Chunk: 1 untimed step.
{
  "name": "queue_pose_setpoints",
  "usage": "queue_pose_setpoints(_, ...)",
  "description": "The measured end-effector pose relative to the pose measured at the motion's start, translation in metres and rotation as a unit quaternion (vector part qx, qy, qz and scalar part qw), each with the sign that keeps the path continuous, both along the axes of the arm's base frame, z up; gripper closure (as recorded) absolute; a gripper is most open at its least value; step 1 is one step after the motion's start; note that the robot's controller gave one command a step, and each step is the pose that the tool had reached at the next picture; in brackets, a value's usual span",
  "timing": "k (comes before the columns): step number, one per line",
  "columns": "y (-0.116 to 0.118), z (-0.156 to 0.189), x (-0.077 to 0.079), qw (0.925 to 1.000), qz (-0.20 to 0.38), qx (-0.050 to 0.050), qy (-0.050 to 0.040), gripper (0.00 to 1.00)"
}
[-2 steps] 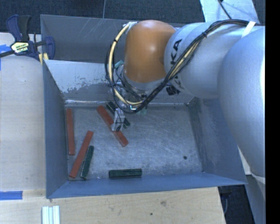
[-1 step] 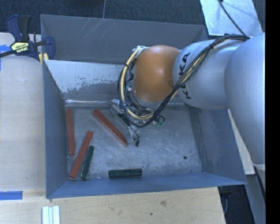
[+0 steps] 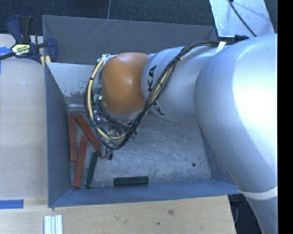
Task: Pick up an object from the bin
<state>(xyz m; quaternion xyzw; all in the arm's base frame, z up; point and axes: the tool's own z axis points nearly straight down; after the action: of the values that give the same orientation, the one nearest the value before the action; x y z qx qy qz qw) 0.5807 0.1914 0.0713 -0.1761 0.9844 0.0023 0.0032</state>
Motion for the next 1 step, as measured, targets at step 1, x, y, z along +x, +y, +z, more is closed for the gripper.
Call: queue_pose_setpoints(1, -0.0061, 0.0013, 0.0026, 1.0000, -0.004, -0.002, -0.0008, 1.00)
